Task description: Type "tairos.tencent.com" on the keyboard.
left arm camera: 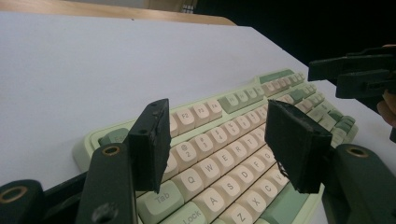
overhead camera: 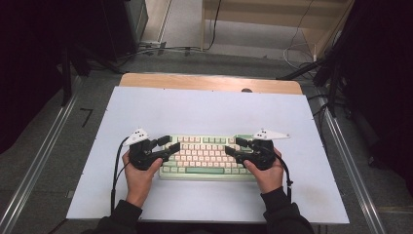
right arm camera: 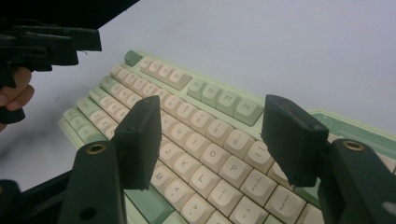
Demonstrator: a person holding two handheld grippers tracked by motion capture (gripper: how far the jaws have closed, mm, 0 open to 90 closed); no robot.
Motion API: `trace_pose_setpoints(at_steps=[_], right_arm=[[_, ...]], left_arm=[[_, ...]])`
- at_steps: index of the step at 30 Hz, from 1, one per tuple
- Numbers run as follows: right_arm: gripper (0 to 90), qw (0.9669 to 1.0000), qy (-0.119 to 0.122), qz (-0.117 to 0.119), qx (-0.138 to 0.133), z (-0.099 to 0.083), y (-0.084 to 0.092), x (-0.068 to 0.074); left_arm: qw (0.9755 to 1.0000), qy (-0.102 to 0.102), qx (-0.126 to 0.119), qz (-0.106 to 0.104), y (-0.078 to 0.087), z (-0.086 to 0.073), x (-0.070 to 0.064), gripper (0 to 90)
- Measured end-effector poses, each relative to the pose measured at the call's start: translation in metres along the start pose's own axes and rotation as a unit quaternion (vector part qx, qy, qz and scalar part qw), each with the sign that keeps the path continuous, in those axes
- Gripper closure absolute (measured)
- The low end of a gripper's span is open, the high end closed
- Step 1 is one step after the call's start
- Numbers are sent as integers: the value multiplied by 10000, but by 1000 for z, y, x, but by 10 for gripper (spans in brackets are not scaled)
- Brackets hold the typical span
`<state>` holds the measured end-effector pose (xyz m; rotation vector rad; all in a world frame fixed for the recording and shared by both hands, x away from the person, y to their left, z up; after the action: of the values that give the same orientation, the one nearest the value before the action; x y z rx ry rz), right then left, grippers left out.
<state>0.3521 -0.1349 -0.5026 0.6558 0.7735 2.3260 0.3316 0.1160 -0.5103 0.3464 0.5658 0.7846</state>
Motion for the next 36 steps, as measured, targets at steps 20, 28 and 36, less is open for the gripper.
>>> trace_pose_setpoints(at_steps=[20, 28, 36], right_arm=[[877, 9954, 586, 90, 750, -24, -3, 15], [877, 9920, 637, -30, 1092, -33, -12, 13], [877, 9881, 669, -89, 1381, -41, -19, 11]], left_arm=[[10000, -8, -6, -3, 2, 0, 0, 434], [10000, 1, 6, -3, 2, 0, -1, 435], [10000, 7, 10, 6, 2, 0, -1, 440]])
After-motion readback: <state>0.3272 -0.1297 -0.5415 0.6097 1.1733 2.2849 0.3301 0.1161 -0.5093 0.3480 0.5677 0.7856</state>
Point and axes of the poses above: each handheld gripper's, and its own axes: y roughly backward along the jaws, z roughly out of its top, x roughly to its left, the point moved 8 cm from there along -y, roughly forward along the jaws, and after that the axes turned 10 degrees about x, right-handed, at the moved point
